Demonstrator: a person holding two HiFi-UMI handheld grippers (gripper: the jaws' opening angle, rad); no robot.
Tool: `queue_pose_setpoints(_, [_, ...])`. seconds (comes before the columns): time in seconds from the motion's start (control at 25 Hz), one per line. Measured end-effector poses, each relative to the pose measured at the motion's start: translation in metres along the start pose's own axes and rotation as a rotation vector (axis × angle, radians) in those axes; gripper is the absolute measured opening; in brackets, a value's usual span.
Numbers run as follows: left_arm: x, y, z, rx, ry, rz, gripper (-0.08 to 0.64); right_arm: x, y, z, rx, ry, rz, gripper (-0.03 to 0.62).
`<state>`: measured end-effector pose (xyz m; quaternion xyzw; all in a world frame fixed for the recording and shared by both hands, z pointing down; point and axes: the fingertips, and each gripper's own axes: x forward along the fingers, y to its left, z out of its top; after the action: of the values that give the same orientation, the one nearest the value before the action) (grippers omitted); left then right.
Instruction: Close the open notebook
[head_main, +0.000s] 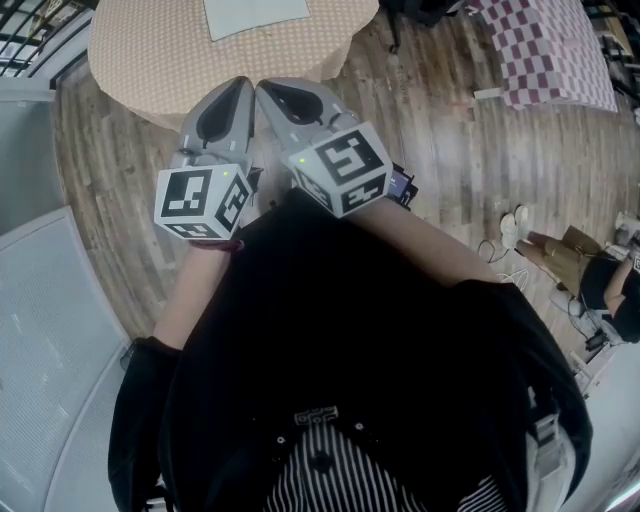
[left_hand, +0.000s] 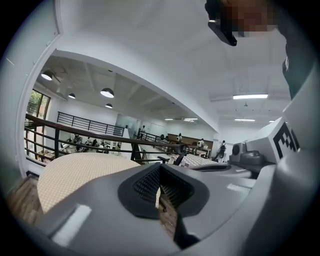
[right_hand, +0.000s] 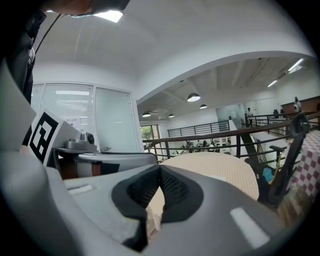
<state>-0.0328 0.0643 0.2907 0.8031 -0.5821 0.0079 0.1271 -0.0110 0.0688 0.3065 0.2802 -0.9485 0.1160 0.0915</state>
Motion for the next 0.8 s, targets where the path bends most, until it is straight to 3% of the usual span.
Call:
queue_pose_setpoints(0.36, [0.049,-0.013,0.006,0.026,0.020,0.032,0.003,0.003,-0.053,0.008,0.050,-0.025,0.034,0.002])
queue_pose_setpoints(0.64, [0.052,0.000,0.004,0.016,0.037,0.095,0.003,0.008,-0.046,0.009,0.025,-0.030,0.096,0.002])
queue_pose_setpoints(0.8, [0.046,0.013,0.008,0.022,0.031,0.081,0.003,0.021,-0.037,0.014,0.030,-0.038,0.097,0.002])
